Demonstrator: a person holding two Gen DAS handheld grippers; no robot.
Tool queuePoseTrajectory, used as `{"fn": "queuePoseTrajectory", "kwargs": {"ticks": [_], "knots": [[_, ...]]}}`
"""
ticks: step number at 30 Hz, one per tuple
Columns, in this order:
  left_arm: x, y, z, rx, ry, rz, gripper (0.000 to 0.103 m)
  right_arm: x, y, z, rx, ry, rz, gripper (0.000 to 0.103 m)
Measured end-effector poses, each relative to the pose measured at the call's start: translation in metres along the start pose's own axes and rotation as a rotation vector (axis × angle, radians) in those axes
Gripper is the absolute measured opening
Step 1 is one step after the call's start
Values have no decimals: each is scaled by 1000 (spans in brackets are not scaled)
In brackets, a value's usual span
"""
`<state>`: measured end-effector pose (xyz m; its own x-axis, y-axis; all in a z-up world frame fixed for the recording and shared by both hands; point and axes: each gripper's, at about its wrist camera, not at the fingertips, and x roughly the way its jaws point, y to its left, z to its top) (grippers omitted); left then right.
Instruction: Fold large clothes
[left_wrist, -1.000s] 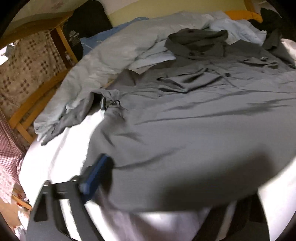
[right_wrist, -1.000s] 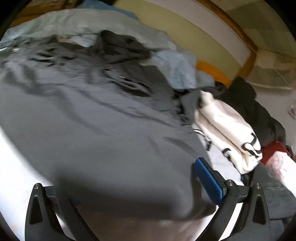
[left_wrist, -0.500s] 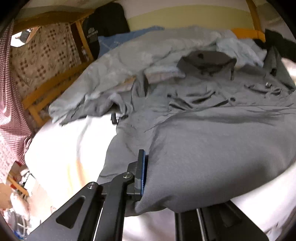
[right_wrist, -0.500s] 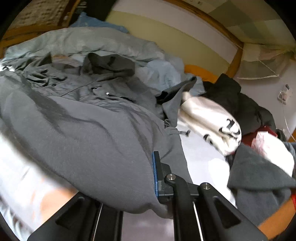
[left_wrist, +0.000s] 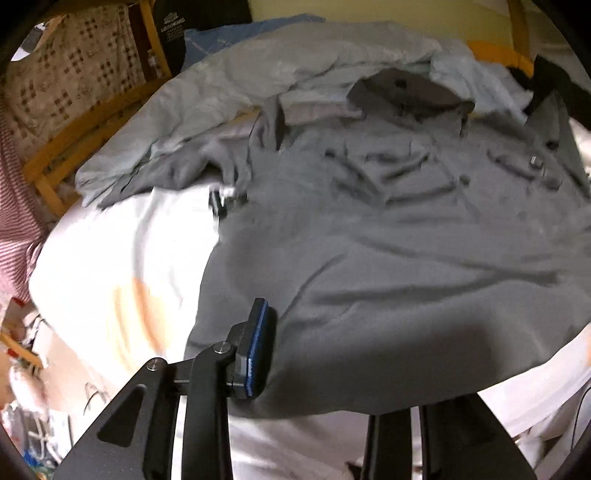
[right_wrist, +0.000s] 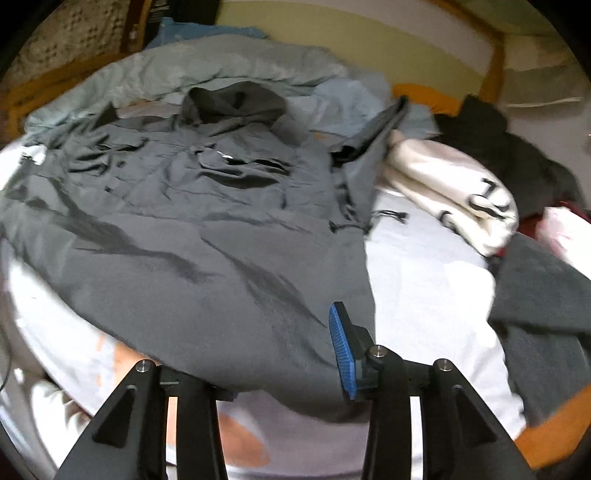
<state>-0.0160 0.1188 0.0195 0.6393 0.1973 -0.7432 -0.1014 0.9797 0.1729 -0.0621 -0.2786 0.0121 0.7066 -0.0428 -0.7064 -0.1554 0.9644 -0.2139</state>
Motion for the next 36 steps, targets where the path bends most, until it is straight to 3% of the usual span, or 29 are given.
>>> {"fn": "queuePoseTrajectory", "kwargs": {"ticks": [5, 10, 14, 16, 18, 21, 23, 25, 26, 27, 28, 30, 33, 36], "knots": [[29, 20, 56, -89, 54, -112, 36, 17, -36, 62, 99, 1, 180, 41], [74, 17, 104, -114, 72, -129, 50, 63, -43, 110, 115, 5, 116, 43], [103, 7, 121, -53, 67, -84, 59, 110, -48, 118, 156, 54, 96, 43], [112, 6, 117, -46, 67, -64, 71, 127, -51, 113, 185, 77, 109, 47], [115, 10, 110, -64, 54, -69, 74, 131, -54, 109, 192, 76, 129, 48], [110, 19, 104, -104, 41, -100, 74, 130, -64, 104, 227, 49, 132, 66], [104, 24, 102, -123, 20, -112, 67, 132, -74, 100, 284, 38, 179, 67], [96, 30, 98, -139, -6, -142, 35, 133, -82, 95, 323, 48, 225, 67], [91, 34, 96, -160, -14, -169, 26, 136, -84, 94, 345, 56, 263, 67], [85, 38, 94, -187, -20, -201, 18, 137, -85, 93, 357, 66, 294, 59], [77, 43, 90, -221, -34, -219, 16, 136, -84, 93, 361, 66, 299, 44], [58, 47, 85, -258, -77, -220, 15, 123, -84, 96, 354, 21, 312, 27], [37, 53, 80, -281, -115, -232, 15, 95, -91, 96, 388, -52, 380, 23], [62, 52, 71, -287, 10, -202, 22, 101, -92, 86, 420, 9, 365, 23]]}}
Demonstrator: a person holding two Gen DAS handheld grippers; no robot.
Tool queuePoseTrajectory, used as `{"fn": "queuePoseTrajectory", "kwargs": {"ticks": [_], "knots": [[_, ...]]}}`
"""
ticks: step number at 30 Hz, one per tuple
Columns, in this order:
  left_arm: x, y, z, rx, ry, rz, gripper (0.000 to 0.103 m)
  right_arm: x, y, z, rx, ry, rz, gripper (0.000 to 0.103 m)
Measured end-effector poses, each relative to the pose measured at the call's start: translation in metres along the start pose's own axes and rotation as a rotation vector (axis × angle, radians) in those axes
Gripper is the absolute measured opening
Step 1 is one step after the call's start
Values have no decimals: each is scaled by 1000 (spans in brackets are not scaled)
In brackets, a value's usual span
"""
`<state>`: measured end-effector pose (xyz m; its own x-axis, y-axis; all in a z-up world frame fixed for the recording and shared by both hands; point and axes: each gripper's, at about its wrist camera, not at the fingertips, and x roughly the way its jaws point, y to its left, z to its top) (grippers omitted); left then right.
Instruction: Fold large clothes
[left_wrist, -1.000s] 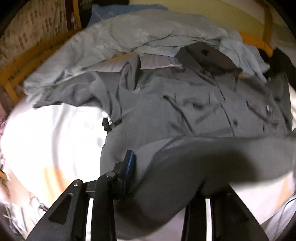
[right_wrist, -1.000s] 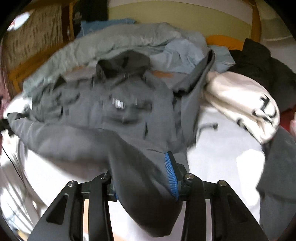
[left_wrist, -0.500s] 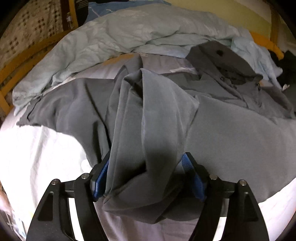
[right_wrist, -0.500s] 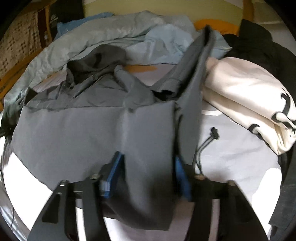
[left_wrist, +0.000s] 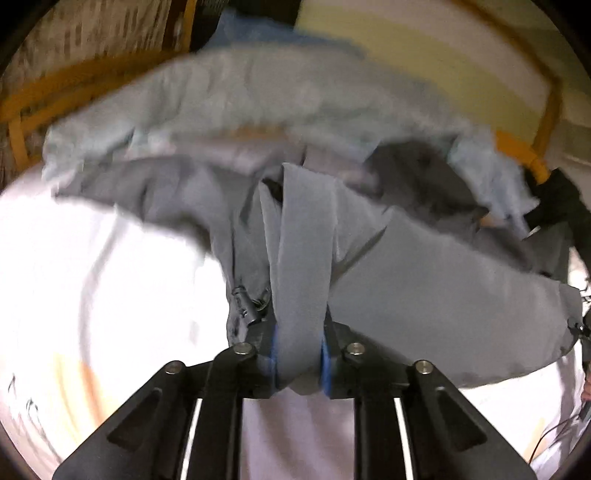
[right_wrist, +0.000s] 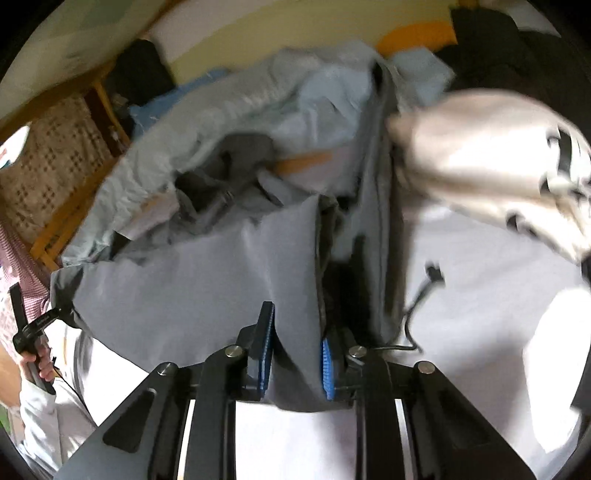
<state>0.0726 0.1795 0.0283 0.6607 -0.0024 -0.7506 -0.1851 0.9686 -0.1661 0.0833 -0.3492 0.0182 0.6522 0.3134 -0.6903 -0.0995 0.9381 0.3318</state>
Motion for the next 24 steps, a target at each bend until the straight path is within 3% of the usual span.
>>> {"fn": "queuePoseTrajectory", "kwargs": {"ticks": [2, 6, 8, 9, 10, 11, 13, 15, 17, 21, 22, 24], "knots": [[20, 4, -7, 0, 48, 13, 26, 20, -7, -9, 29, 61, -33, 27], [18, -13, -10, 113, -14, 89, 31, 25, -3, -9, -1, 63, -76, 31], [13, -14, -11, 111, -45, 88, 33, 21, 0, -10, -9, 51, -102, 32], [9, -12, -10, 90, -66, 88, 40, 15, 3, -11, -10, 11, -110, 32], [1, -10, -9, 57, -108, 131, 58, 6, 7, -12, -18, -50, -119, 36], [-9, -10, -7, 36, -168, 184, 66, -6, 11, -13, -27, -125, -129, 42], [-32, -9, -4, 28, -297, 188, 70, -24, 22, -13, -51, -246, -128, 85], [-45, -18, 5, 58, -356, 114, 72, -35, 37, -9, -99, -338, -138, 86], [-43, -33, 18, 121, -354, 66, 72, -32, 53, -2, -157, -336, -117, 86], [2, -53, 40, 184, -249, 15, 72, 8, 68, 13, -191, -229, -55, 86], [19, -56, 45, 185, -213, -6, 72, 21, 69, 16, -195, -194, -59, 86], [46, -56, 47, 178, -172, 19, 72, 41, 62, 17, -186, -149, -96, 86]]}}
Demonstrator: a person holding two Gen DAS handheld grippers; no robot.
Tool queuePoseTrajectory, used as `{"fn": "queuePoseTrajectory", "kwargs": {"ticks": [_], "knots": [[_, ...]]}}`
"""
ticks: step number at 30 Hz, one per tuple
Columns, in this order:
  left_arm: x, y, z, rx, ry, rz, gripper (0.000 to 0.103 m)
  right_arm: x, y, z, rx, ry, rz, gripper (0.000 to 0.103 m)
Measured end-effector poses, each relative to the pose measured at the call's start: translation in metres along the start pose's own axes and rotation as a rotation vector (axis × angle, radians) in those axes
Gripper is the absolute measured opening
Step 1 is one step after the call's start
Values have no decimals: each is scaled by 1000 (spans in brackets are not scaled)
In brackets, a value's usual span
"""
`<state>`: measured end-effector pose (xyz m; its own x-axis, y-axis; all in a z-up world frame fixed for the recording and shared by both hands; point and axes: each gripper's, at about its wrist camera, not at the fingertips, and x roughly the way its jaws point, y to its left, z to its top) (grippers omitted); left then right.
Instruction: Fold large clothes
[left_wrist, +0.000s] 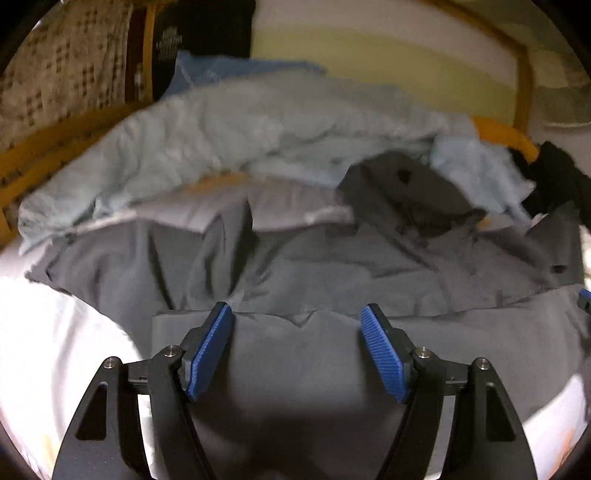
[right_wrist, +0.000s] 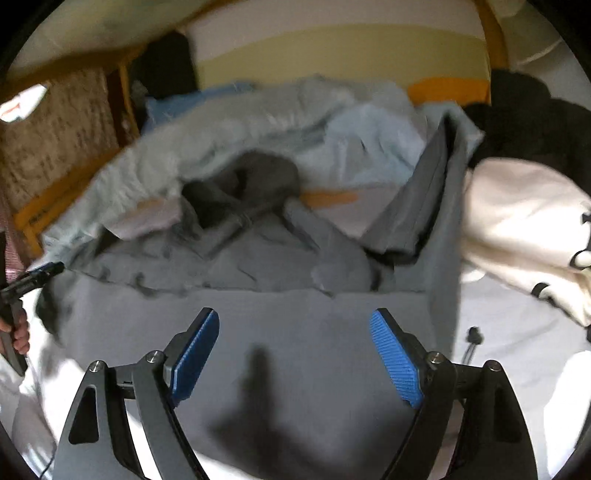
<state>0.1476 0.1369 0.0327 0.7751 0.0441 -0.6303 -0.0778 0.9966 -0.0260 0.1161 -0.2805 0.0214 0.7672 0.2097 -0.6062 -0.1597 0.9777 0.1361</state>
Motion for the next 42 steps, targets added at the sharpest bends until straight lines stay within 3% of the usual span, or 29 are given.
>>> {"fn": "queuePoseTrajectory", "kwargs": {"ticks": [3, 12, 14, 16, 21, 25, 30, 35, 39, 42], "knots": [[22, 0, -19, 14, 30, 32, 72, 32, -9, -14, -9, 123, -61, 86], [7, -8, -35, 58, 9, 72, 73, 14, -5, -32, -54, 150, -127, 86], [-6, -16, -35, 102, -16, 83, 76, 1, -6, -32, -42, 113, -104, 86], [-26, -28, -34, 141, -70, 80, 88, -18, -3, -28, -55, 9, -28, 86], [-68, -47, -32, 132, -189, 63, 103, -43, 16, -22, -91, -103, -108, 86], [-88, -58, -39, 120, -271, 86, 103, -54, 26, -34, -81, -134, -121, 103], [-100, -64, -45, 120, -302, 44, 103, -74, 38, -44, -147, -223, -188, 103], [-96, -62, -51, 110, -278, 41, 103, -90, 38, -44, -113, -272, -209, 103], [-90, -44, -62, -1, -212, 25, 103, -91, 26, -47, -57, -219, -256, 103], [-77, -27, -71, -76, -119, 43, 103, -88, 0, -53, 60, -155, -250, 103]]}}
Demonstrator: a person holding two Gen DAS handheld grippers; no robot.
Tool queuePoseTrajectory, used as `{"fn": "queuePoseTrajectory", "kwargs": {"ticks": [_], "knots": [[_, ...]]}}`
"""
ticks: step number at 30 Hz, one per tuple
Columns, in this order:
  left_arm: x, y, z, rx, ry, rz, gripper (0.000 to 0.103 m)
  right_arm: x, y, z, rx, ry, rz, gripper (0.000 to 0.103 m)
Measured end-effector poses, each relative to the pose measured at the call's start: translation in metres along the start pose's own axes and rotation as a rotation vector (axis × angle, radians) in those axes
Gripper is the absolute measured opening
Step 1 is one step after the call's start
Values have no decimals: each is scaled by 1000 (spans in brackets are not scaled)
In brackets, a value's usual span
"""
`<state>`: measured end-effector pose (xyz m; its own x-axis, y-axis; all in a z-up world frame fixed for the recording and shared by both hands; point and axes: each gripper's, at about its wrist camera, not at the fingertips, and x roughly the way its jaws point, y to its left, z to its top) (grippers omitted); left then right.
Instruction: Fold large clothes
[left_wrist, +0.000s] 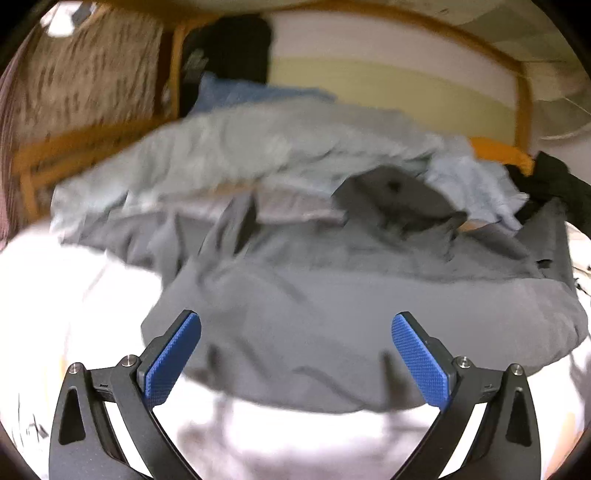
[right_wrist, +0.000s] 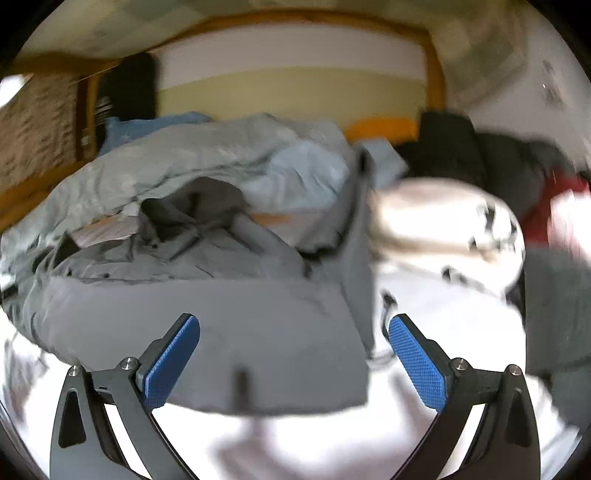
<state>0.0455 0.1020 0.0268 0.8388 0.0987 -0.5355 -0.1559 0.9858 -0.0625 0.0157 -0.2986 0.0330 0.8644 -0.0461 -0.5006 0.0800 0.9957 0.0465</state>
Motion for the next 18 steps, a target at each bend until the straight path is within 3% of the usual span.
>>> {"fn": "queuePoseTrajectory", "kwargs": {"ticks": [2, 4, 6, 7, 10, 12, 14, 15, 16, 17, 18], "knots": [[4, 13, -2, -56, 29, 17, 103, 8, -19, -3, 89, 57, 20, 103], [3, 30, -1, -119, 37, 51, 103, 21, -38, -11, 197, 180, 112, 103], [5, 46, 1, -144, 56, 168, 102, 33, -46, -23, 265, 272, 207, 100], [4, 53, 2, -161, 53, 179, 102, 35, -49, -28, 302, 282, 217, 100], [16, 82, 1, -287, 133, 102, 102, 43, -56, -31, 368, 290, 267, 100], [38, 92, -7, -318, 254, 60, 98, 52, -60, -28, 399, 272, 267, 100], [51, 94, -15, -333, 288, 33, 93, 61, -65, -24, 442, 250, 267, 96], [51, 90, -14, -312, 263, 34, 82, 67, -66, -22, 450, 247, 263, 82], [50, 85, -10, -278, 246, 7, 59, 73, -64, -20, 440, 256, 244, 67], [48, 78, -6, -231, 235, 27, 56, 79, -60, -19, 404, 276, 200, 60], [47, 71, -4, -191, 219, 59, 45, 80, -57, -19, 387, 279, 198, 50]]}}
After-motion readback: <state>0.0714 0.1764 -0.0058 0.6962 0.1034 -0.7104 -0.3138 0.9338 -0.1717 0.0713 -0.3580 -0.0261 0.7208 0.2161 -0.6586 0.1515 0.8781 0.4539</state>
